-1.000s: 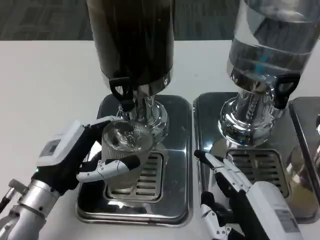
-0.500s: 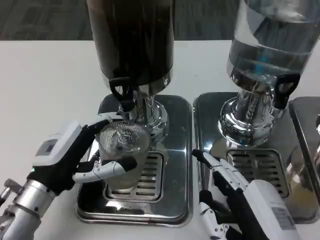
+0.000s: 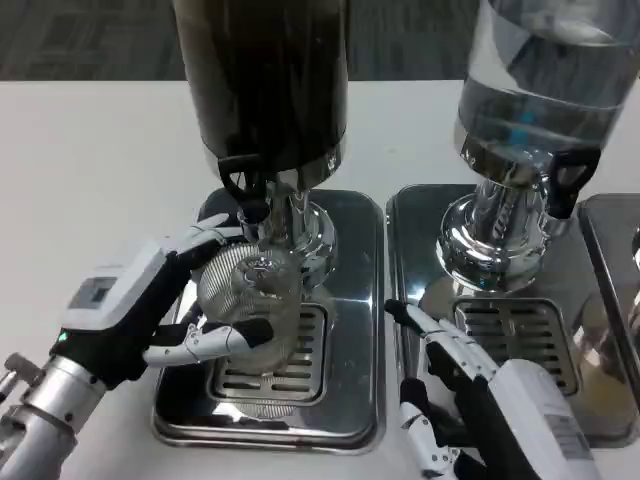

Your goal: Grasp the cup under the faucet to collect the drink, then remove the cup.

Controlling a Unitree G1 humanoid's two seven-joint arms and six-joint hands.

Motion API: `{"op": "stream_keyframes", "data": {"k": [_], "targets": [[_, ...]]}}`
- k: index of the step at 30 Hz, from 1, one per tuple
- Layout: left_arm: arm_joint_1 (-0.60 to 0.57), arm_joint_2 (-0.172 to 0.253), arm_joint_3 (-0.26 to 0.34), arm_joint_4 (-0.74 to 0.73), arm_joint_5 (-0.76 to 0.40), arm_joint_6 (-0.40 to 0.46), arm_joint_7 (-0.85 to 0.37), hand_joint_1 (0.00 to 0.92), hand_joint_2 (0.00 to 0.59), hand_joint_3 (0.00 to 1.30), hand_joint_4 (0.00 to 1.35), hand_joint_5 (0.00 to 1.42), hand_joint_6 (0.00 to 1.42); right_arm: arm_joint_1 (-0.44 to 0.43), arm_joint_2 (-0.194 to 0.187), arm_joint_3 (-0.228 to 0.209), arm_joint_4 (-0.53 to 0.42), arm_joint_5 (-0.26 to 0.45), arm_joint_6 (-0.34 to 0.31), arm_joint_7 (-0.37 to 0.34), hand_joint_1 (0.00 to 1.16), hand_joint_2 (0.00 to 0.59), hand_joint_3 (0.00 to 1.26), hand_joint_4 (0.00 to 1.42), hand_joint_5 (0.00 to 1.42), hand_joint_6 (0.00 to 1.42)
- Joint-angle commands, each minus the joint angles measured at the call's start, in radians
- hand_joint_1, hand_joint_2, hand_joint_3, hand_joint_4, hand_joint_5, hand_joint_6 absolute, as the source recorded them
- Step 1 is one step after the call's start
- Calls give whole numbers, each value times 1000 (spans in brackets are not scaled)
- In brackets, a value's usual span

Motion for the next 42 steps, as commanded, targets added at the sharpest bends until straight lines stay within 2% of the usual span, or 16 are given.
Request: {"op": "stream_keyframes", "data": {"k": [1,10,22,25,30,35,39,42], "targets": [[21,18,1,-36,6,5,-4,35,0,319,144,255,299,-8,-6,-1,12,9,0,5,237,586,127,151,122,360],[69,34,40,-107,-8,1,22,41,0,317,167,291,308,-11,-8,-3,14,18,0,16,233,586,127,151,122,350],[208,99,184,-280,-85,-29,-1,36,1,286,178,304,300,-20,-9,-8,13,28,-2,26,232,586,127,132,121,343],[235,110,217,-306,-133,-49,-34,29,39,290,178,304,307,-20,-11,-9,11,28,-5,24,234,586,127,131,116,343],[266,127,267,-317,-324,-119,-171,0,61,317,219,315,318,-20,-8,-7,8,27,-5,23,244,586,144,130,112,342],[276,129,306,-329,-580,-149,-369,0,64,334,274,337,329,-35,-6,-4,20,29,-10,22,276,586,156,132,111,330],[268,115,325,-363,-871,-94,-618,0,65,371,318,375,348,-53,-8,-3,37,36,-16,21,326,586,168,132,111,322],[255,112,351,-403,-1064,5,-834,0,60,396,343,395,343,-66,-12,-4,50,39,-22,20,346,586,178,132,122,310]]}}
